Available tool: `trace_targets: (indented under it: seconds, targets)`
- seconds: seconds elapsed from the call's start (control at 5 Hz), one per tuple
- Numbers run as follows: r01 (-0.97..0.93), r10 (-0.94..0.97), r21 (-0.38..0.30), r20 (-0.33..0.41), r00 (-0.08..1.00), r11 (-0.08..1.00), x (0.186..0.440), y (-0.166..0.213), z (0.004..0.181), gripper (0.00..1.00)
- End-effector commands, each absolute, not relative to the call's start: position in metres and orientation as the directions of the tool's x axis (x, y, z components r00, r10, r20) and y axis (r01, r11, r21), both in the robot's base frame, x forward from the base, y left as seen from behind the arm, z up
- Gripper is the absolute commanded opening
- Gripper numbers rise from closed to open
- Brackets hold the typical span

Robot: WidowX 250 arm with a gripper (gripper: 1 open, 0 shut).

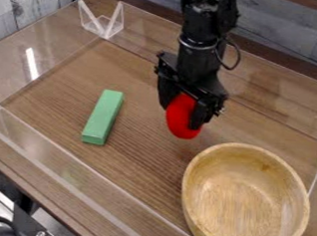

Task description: Move the red fruit to the left

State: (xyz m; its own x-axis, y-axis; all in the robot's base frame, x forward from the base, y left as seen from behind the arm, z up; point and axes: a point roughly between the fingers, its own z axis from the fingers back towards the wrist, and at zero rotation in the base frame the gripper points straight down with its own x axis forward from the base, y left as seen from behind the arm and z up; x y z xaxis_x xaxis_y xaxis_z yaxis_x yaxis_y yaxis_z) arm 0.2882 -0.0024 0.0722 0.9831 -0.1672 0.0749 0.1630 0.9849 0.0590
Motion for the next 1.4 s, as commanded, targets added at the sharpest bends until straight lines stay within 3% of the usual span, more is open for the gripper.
trace_targets:
  seconds: [0.0,0.6,1.2]
  targets:
    - [0.126,-0.137,0.071,0.174,0.975,0.989,0.297,0.010,0.108,0.00]
    - [-0.023,0.002,0.091,0.219,0.976,0.996,0.301,0.081,0.130,0.00]
    - [-0.125,0.098,0.113,0.216,0.971,0.986,0.311,0.168,0.109,0.00]
